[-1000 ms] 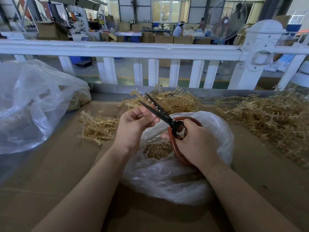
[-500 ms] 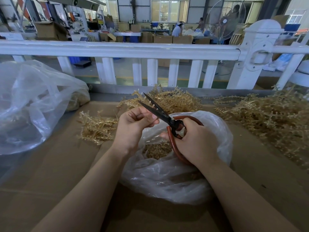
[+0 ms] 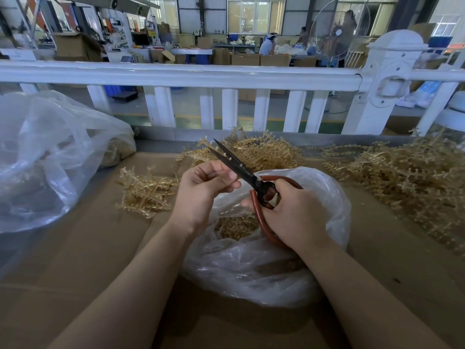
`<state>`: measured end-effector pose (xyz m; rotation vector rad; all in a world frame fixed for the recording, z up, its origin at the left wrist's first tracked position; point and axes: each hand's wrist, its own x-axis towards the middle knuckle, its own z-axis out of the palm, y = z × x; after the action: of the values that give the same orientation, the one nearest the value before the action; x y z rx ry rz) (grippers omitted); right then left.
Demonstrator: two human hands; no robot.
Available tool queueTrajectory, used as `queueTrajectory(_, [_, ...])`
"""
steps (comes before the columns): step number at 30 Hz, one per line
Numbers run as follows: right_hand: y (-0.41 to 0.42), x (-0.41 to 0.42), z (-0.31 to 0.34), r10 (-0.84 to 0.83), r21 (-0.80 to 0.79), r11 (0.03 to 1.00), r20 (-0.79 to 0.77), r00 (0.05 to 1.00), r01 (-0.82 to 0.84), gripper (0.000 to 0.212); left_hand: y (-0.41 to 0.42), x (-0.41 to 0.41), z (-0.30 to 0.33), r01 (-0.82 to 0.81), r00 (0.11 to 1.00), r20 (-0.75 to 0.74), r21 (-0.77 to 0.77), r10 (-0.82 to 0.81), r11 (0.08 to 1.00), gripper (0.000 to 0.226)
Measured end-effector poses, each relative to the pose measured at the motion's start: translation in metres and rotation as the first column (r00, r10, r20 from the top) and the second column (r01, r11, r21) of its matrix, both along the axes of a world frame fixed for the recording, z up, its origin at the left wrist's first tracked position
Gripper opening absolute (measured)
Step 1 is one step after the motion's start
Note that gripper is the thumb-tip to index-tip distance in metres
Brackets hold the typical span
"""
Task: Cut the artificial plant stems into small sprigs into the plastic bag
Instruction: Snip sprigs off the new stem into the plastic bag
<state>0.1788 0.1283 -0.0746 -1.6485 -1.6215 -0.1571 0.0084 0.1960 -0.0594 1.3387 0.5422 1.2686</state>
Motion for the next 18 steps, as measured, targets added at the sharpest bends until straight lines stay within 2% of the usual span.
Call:
queueTrajectory(10, [-0.0005,0.0008,0.0004,-0.041,0.004,0.999,0.028,0.999,0.041,0.048,-0.0063,0.0029,0.0034,-0.077,0.991,-0.102,0.084,0.086,0.993,0.004])
queueTrajectory(13, [0.0004,0.0021,-0.0005,-0.03,-0.005,1.0,0.032,0.999,0.03,0.052,-0.0071,0.0028,0.0046,-0.086,0.99,-0.107,0.089,0.095,0.992,0.006])
queueTrajectory(16, [0.0013,0.0033,-0.001,-0.015,-0.016,1.0,0.021,1.0,0.016,0.066,-0.0069,0.0042,0.0047,-0.094,0.99,-0.1,0.078,0.102,0.993,0.008])
queueTrajectory(18, [0.0012,0.0032,-0.0005,-0.007,-0.008,1.0,0.01,1.0,0.007,0.066,-0.0063,0.0043,0.0043,-0.089,0.991,-0.092,0.061,0.094,0.994,0.007])
